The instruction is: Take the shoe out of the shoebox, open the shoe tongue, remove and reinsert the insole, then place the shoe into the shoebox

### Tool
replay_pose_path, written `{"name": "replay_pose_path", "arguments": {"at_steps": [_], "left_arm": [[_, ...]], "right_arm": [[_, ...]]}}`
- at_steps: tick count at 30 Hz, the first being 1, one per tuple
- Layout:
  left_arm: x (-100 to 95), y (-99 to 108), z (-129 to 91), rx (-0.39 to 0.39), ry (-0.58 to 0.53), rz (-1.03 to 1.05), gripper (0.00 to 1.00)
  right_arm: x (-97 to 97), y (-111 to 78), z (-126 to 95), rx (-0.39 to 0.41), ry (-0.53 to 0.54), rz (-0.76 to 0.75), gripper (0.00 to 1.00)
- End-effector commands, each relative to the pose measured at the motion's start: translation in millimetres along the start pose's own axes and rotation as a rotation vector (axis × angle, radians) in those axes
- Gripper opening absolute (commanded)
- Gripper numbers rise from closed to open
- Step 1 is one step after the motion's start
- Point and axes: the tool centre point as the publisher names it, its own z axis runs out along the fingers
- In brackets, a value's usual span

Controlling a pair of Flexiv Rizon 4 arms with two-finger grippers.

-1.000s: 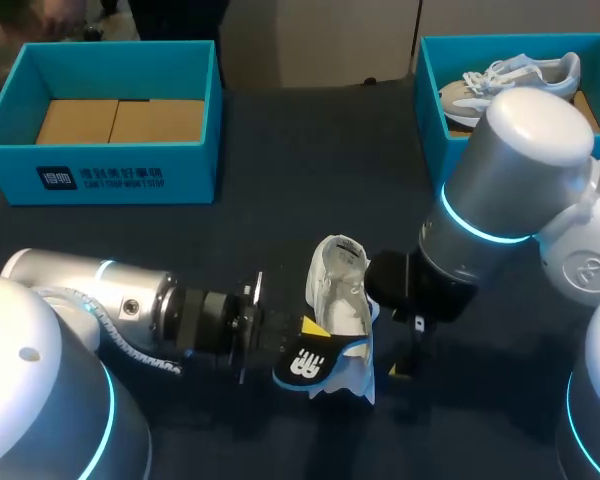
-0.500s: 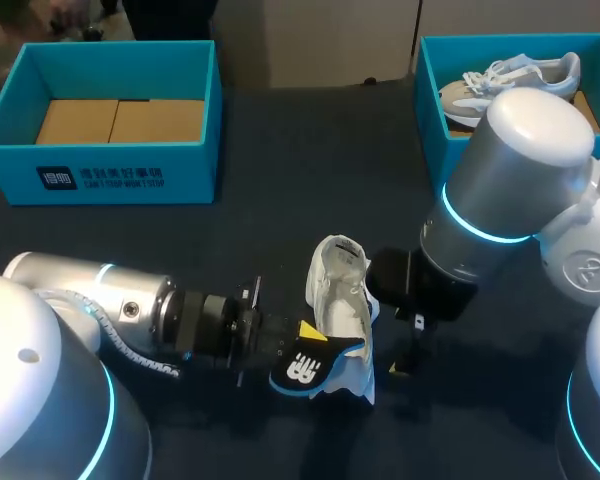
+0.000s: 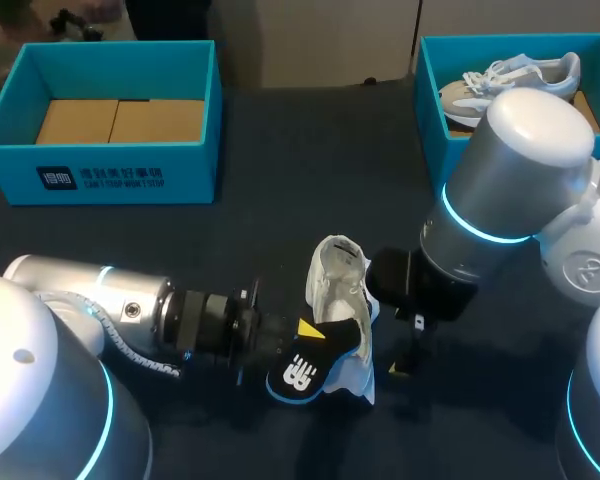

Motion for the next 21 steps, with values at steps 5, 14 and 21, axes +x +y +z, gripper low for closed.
{"name": "replay_pose_path", "arguments": {"at_steps": [5,14,21], "left_arm": [[0.8,10.7,3.6,-0.016,0.004,-0.011,0.00],[3.0,16.7,2.1,-0.039,0.014,-0.012,0.00],[0.7,-0.1,-0.2,-0.006,0.009,-0.002,0.00]], "right_arm": [[0.7,0.1,1.7,0.000,-0.002,0.000,1.00],[0.7,0.1,1.7,0.000,-0.002,0.000,1.00],[0.7,0.1,1.7,0.000,-0.002,0.000,1.00]]}}
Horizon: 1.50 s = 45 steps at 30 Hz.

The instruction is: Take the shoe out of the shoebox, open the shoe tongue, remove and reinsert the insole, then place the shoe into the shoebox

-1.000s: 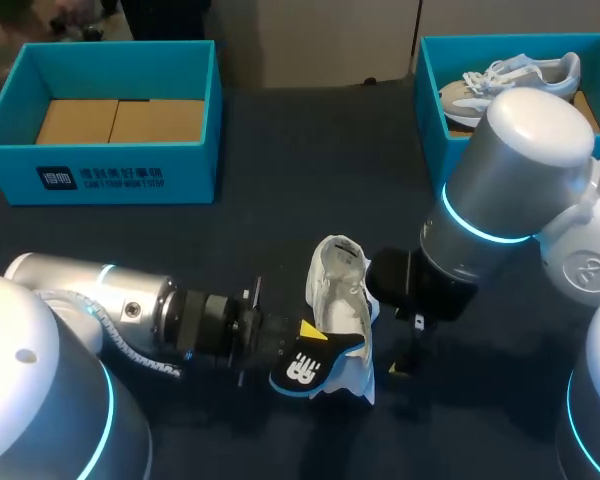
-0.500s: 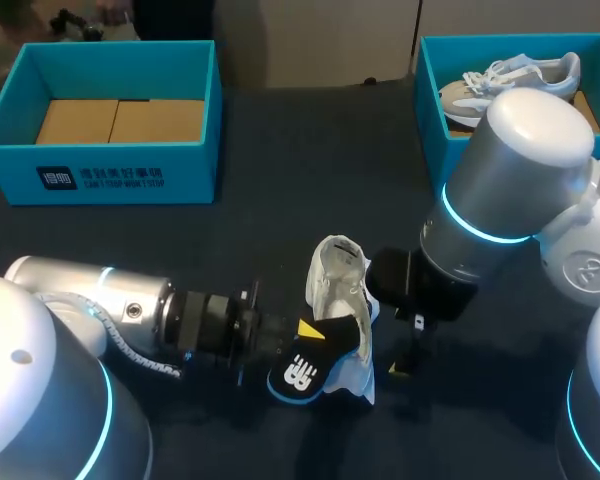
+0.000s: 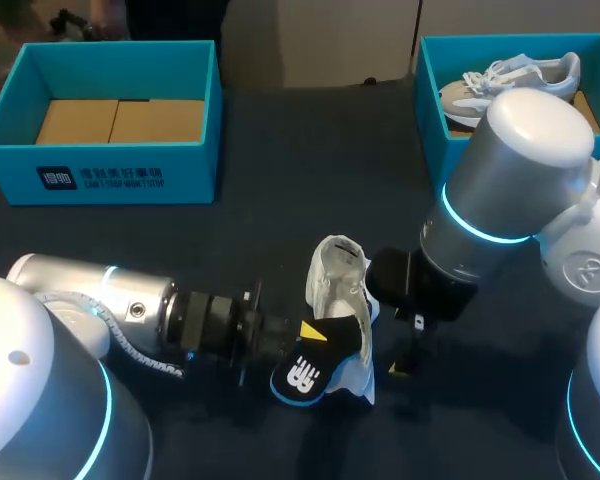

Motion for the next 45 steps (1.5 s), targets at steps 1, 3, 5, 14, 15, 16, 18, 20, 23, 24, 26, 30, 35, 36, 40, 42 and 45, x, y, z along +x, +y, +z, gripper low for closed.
{"name": "replay_pose_path", "arguments": {"at_steps": [1,3,5,14,15,16,18,20,23,24,26,30,35,36,40,42,45], "left_arm": [[-0.4,-9.3,-3.6,0.006,-0.003,0.007,0.00],[0.3,-13.8,-3.2,0.018,0.000,0.009,0.00],[1.4,-17.2,-2.3,0.024,0.006,0.015,0.00],[3.0,-24.9,1.1,0.037,0.021,0.023,0.00],[3.1,-25.4,1.6,0.037,0.023,0.024,0.00],[3.3,-26.1,2.0,0.039,0.024,0.026,0.00],[4.4,-28.2,2.8,0.043,0.026,0.029,0.00],[5.1,-30.3,4.0,0.046,0.029,0.034,0.00],[5.9,-34.1,5.8,0.050,0.037,0.048,0.00],[6.1,-35.3,6.7,0.050,0.041,0.059,0.00],[6.7,-37.1,8.7,0.051,0.044,0.066,0.00],[7.0,-38.7,12.3,0.045,0.049,0.086,0.00],[6.2,-39.9,15.5,0.043,0.053,0.096,0.00],[5.9,-40.0,16.1,0.043,0.054,0.098,0.00],[6.1,-42.2,19.1,0.052,0.060,0.109,0.00],[5.7,-42.9,20.0,0.057,0.063,0.112,0.00],[5.6,-44.1,21.4,0.060,0.067,0.116,0.00]], "right_arm": [[0.7,0.0,1.4,0.000,-0.002,0.000,1.00],[0.7,0.0,1.4,0.000,-0.002,0.000,1.00],[0.7,0.0,1.4,0.000,-0.002,0.000,1.00],[0.7,0.0,1.4,0.000,-0.002,0.000,1.00],[0.7,0.0,1.4,0.000,-0.002,0.000,1.00],[0.7,0.0,1.4,0.000,-0.002,0.000,1.00],[0.7,0.0,1.4,0.000,-0.002,0.000,1.00],[0.7,0.0,1.4,0.000,-0.002,0.000,1.00],[0.7,0.0,1.4,0.000,-0.002,0.000,1.00],[0.7,0.0,1.4,0.000,-0.002,0.000,1.00],[0.7,0.0,1.4,0.000,-0.002,0.000,1.00],[0.7,0.0,1.4,0.000,-0.002,0.000,1.00],[0.7,0.0,1.4,0.000,-0.002,0.000,1.00],[0.7,0.0,1.4,0.000,-0.002,0.000,1.00],[0.7,0.0,1.4,0.000,-0.002,0.000,1.00],[0.7,0.0,1.4,0.000,-0.002,0.000,1.00],[0.7,0.0,1.4,0.000,-0.002,0.000,1.00]]}}
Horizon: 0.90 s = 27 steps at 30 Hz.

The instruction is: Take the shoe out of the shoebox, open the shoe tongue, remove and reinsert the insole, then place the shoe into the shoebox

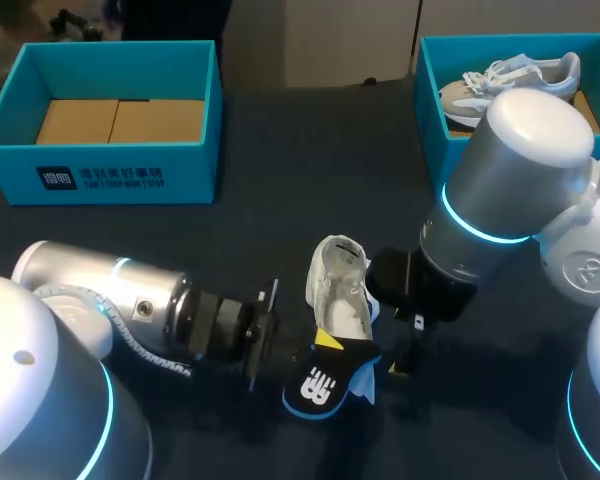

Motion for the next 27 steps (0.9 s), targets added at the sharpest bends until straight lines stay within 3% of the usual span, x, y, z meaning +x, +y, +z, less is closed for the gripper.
{"name": "replay_pose_path", "arguments": {"at_steps": [1,27], "left_arm": [[-2.0,0.1,3.1,0.001,0.006,0.005,0.00],[-3.2,4.2,7.7,0.003,0.014,0.014,0.00]], "right_arm": [[0.8,-0.1,1.3,0.000,-0.002,0.000,1.00],[0.8,-0.1,1.3,0.000,-0.002,0.000,1.00]]}}
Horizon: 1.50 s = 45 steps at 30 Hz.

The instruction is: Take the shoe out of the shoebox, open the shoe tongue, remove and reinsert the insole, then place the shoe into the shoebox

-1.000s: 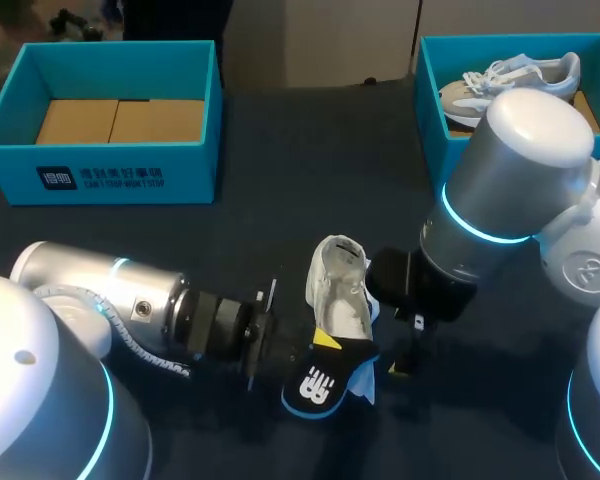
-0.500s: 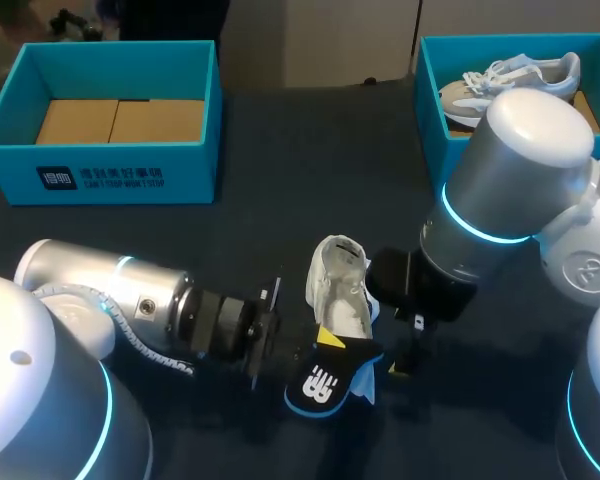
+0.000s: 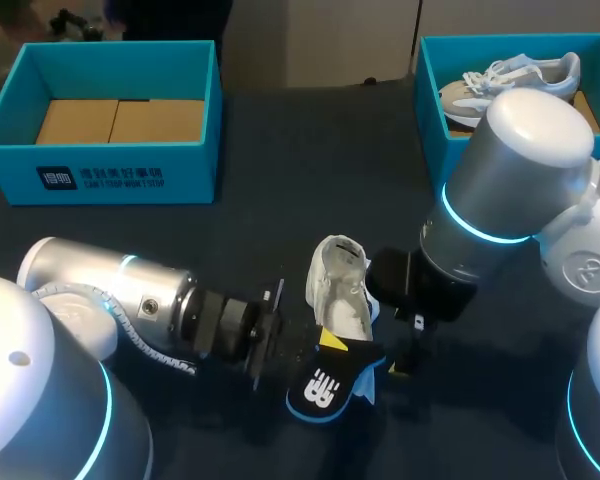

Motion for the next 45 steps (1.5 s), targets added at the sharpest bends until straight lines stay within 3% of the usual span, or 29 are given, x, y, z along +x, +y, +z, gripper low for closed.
{"name": "replay_pose_path", "arguments": {"at_steps": [1,31,45], "left_arm": [[-2.4,5.0,2.9,-0.004,-0.001,-0.003,0.00],[-12.2,36.1,7.2,-0.039,-0.046,-0.040,0.00],[-15.5,47.2,-0.5,-0.066,-0.072,-0.053,0.00]], "right_arm": [[0.8,-0.1,1.2,0.000,-0.002,0.000,1.00],[0.8,-0.1,1.2,0.000,-0.002,0.000,1.00],[0.8,-0.1,1.2,0.000,-0.002,0.000,1.00]]}}
